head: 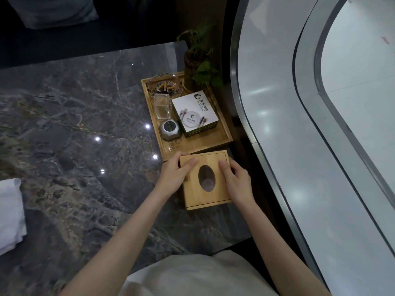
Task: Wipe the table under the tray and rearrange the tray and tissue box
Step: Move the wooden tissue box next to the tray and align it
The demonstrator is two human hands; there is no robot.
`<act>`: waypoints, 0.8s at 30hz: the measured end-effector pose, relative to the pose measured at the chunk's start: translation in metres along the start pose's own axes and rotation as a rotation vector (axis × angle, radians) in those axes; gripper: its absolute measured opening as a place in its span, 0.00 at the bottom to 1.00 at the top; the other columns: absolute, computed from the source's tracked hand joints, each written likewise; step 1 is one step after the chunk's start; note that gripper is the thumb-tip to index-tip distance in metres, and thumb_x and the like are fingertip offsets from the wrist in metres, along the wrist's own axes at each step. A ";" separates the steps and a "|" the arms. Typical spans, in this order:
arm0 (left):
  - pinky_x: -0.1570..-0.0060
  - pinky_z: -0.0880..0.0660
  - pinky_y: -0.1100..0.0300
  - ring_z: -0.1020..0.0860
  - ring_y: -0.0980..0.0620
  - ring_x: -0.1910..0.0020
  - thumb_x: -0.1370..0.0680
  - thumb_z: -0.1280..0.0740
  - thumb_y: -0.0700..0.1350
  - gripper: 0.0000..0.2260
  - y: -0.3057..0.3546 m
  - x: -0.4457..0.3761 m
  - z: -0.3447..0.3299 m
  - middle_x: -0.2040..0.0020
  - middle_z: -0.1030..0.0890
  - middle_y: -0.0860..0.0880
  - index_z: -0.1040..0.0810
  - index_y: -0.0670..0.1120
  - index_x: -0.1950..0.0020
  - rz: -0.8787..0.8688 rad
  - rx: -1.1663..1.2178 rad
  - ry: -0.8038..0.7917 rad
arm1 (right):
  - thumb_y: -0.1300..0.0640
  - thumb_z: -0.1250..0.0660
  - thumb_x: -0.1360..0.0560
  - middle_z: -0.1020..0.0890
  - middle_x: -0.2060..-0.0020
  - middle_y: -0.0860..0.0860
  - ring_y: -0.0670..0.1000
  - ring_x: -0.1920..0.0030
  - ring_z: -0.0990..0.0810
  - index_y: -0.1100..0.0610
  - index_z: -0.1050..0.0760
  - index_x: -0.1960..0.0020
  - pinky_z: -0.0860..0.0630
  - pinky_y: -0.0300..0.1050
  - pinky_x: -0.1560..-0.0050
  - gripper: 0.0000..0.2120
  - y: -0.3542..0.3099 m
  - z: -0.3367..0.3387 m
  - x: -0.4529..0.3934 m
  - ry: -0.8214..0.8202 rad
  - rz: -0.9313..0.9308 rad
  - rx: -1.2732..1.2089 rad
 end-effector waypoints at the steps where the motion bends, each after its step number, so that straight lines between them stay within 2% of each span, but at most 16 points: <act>1: 0.66 0.29 0.78 0.24 0.63 0.60 0.25 0.35 0.49 0.12 0.000 0.000 0.000 0.59 0.23 0.56 0.26 0.45 0.44 0.003 0.005 -0.002 | 0.49 0.41 0.22 0.19 0.48 0.49 0.48 0.47 0.22 0.53 0.26 0.38 0.24 0.38 0.51 0.16 0.000 0.000 0.000 -0.001 0.002 -0.001; 5: 0.66 0.28 0.75 0.24 0.62 0.58 0.25 0.35 0.50 0.13 -0.003 -0.002 0.000 0.58 0.22 0.56 0.26 0.45 0.43 0.013 0.006 -0.014 | 0.49 0.42 0.22 0.20 0.49 0.47 0.47 0.47 0.22 0.53 0.26 0.38 0.26 0.33 0.53 0.16 0.000 0.000 0.001 0.002 -0.001 -0.003; 9: 0.63 0.29 0.69 0.23 0.60 0.58 0.25 0.35 0.51 0.14 -0.003 -0.001 0.000 0.58 0.22 0.55 0.26 0.45 0.43 0.010 -0.003 -0.013 | 0.48 0.42 0.22 0.19 0.46 0.49 0.49 0.46 0.22 0.54 0.27 0.37 0.24 0.41 0.48 0.17 -0.001 -0.001 0.000 -0.021 0.011 0.025; 11: 0.59 0.27 0.65 0.22 0.57 0.55 0.25 0.35 0.52 0.15 -0.002 -0.001 0.001 0.57 0.22 0.55 0.26 0.45 0.43 0.004 -0.031 -0.019 | 0.49 0.44 0.21 0.20 0.46 0.49 0.50 0.45 0.23 0.54 0.29 0.36 0.26 0.43 0.48 0.17 -0.006 0.000 0.000 -0.051 0.023 0.058; 13: 0.55 0.26 0.61 0.22 0.52 0.51 0.25 0.36 0.53 0.16 0.001 -0.001 0.002 0.53 0.23 0.52 0.27 0.46 0.42 -0.014 -0.101 -0.029 | 0.50 0.46 0.20 0.24 0.46 0.46 0.47 0.45 0.26 0.54 0.34 0.33 0.30 0.42 0.48 0.18 -0.011 -0.001 0.002 -0.104 0.030 0.069; 16: 0.44 0.29 0.58 0.27 0.50 0.40 0.23 0.39 0.52 0.20 0.007 0.004 0.003 0.40 0.25 0.47 0.32 0.45 0.35 -0.119 -0.312 -0.010 | 0.51 0.46 0.20 0.26 0.43 0.45 0.46 0.43 0.28 0.52 0.40 0.29 0.32 0.39 0.46 0.20 -0.016 -0.002 0.011 -0.163 0.101 0.095; 18: 0.35 0.34 0.54 0.32 0.49 0.33 0.22 0.41 0.52 0.22 0.010 0.013 0.003 0.32 0.30 0.45 0.36 0.44 0.30 -0.204 -0.457 0.018 | 0.52 0.45 0.20 0.25 0.40 0.46 0.45 0.41 0.27 0.51 0.40 0.29 0.29 0.40 0.43 0.20 -0.017 -0.001 0.019 -0.159 0.166 0.123; 20: 0.30 0.40 0.53 0.39 0.49 0.28 0.21 0.43 0.52 0.24 0.009 0.024 0.002 0.26 0.38 0.46 0.41 0.45 0.27 -0.262 -0.575 0.036 | 0.51 0.45 0.21 0.26 0.35 0.49 0.47 0.37 0.28 0.52 0.41 0.28 0.29 0.47 0.36 0.22 -0.014 0.001 0.027 -0.130 0.234 0.201; 22: 0.28 0.45 0.52 0.47 0.50 0.25 0.20 0.45 0.53 0.26 0.005 0.035 0.000 0.23 0.47 0.48 0.47 0.47 0.25 -0.308 -0.672 0.039 | 0.52 0.46 0.20 0.34 0.28 0.52 0.47 0.29 0.37 0.54 0.44 0.26 0.38 0.46 0.29 0.23 -0.011 0.004 0.037 -0.058 0.295 0.343; 24: 0.27 0.50 0.54 0.52 0.52 0.24 0.20 0.48 0.53 0.26 -0.001 0.046 -0.002 0.22 0.53 0.49 0.52 0.48 0.25 -0.338 -0.718 0.014 | 0.52 0.47 0.20 0.40 0.26 0.51 0.44 0.27 0.46 0.56 0.44 0.26 0.47 0.42 0.27 0.23 -0.008 0.004 0.051 0.005 0.383 0.477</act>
Point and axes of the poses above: each hand's wrist, its own x-axis away from the middle knuckle, its own z-axis out of the back of the hand, y = z × x, the point moved 4 cm from there along -x, towards the middle knuckle
